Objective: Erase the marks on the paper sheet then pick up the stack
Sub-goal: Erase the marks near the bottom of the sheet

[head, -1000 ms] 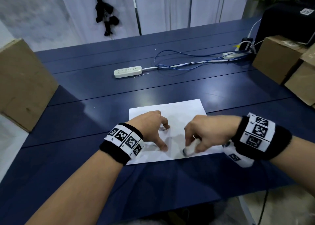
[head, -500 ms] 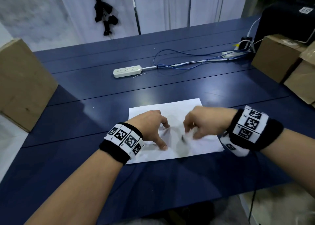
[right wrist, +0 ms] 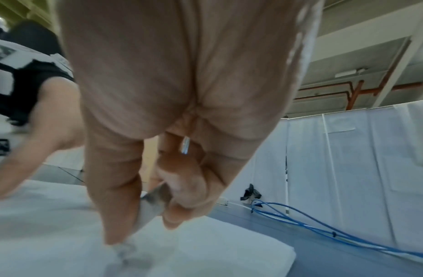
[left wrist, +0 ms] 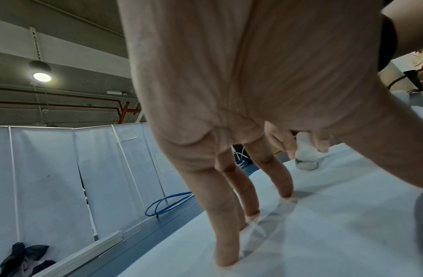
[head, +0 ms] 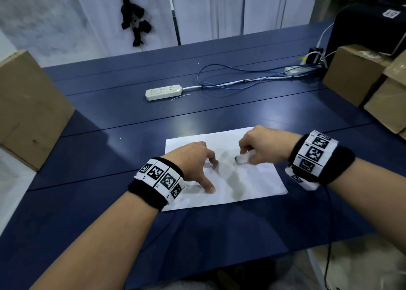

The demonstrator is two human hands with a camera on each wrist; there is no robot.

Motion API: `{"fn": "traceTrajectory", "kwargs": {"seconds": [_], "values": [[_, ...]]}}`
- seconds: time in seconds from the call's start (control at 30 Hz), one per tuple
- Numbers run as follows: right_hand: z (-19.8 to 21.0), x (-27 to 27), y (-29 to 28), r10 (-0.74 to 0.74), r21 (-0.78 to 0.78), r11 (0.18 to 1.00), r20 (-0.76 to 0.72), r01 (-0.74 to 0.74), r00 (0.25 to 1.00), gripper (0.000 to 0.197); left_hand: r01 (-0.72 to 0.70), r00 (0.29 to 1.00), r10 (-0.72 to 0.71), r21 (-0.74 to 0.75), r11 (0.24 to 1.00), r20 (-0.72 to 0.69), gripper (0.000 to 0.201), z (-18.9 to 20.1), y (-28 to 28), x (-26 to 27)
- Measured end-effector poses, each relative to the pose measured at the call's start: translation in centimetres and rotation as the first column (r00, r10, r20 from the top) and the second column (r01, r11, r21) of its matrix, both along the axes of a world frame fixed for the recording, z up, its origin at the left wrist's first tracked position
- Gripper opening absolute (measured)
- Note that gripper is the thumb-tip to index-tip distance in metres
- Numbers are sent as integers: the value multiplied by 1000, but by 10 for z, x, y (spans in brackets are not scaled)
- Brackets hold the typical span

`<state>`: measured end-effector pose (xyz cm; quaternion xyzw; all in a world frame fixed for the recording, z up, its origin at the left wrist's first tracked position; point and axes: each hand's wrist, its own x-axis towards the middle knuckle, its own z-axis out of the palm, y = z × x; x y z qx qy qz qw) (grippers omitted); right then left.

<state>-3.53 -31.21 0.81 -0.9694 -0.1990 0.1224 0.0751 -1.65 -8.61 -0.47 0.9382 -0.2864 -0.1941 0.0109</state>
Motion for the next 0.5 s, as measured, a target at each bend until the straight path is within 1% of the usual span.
{"fn": "traceTrajectory", "kwargs": {"seconds": [0.07, 0.1, 0.17, 0.2, 0.23, 0.27, 0.3, 0.37, 0.4, 0.43, 0.47, 0.5], "values": [[1, -9, 0, 38, -1, 999, -59, -38, 998, 26, -3, 1000, 3, -4, 1000, -1, 79, -1, 0, 0], [3, -18, 3, 96, -4, 995, -117, -98, 988, 24, -5, 1000, 5, -5, 1000, -2, 79, -1, 0, 0], [6, -32, 8, 182, -13, 981, -262, -192, 948, 25, 1, 1000, -1, 3, 1000, -1, 79, -1, -1, 1], [7, -34, 10, 200, -14, 977, -294, -213, 935, 26, 4, 1000, -4, 7, 1000, 0, 79, -1, -1, 1], [7, -30, 11, 199, -15, 978, -260, -210, 945, 26, 5, 1000, -5, 11, 1000, -1, 79, -1, -1, 1], [6, -21, 10, 169, -14, 985, -191, -175, 967, 25, 7, 1000, -7, 12, 1000, -1, 78, -1, -1, 1], [6, -11, 9, 107, -16, 994, -109, -110, 988, 23, 6, 1000, -6, 10, 1000, 0, 78, -1, -1, 1], [5, 3, 4, -31, 15, 999, 8, 31, 999, 18, 5, 1000, -5, 1, 1000, -3, 77, -1, 0, 0], [3, 6, 2, -51, 33, 998, 20, 51, 998, 19, 6, 1000, -6, 0, 1000, -3, 77, -1, 0, 0], [2, 5, 2, -26, 27, 999, 4, 26, 1000, 17, 6, 1000, -6, 0, 1000, -2, 77, 0, 1, 0], [4, -1, 3, 26, 12, 1000, -45, -25, 999, 17, 6, 1000, -6, 2, 1000, -2, 77, -1, 1, 1], [6, -10, 7, 94, 0, 996, -122, -95, 988, 21, 4, 1000, -4, 3, 1000, -4, 77, -1, 0, 1]]}}
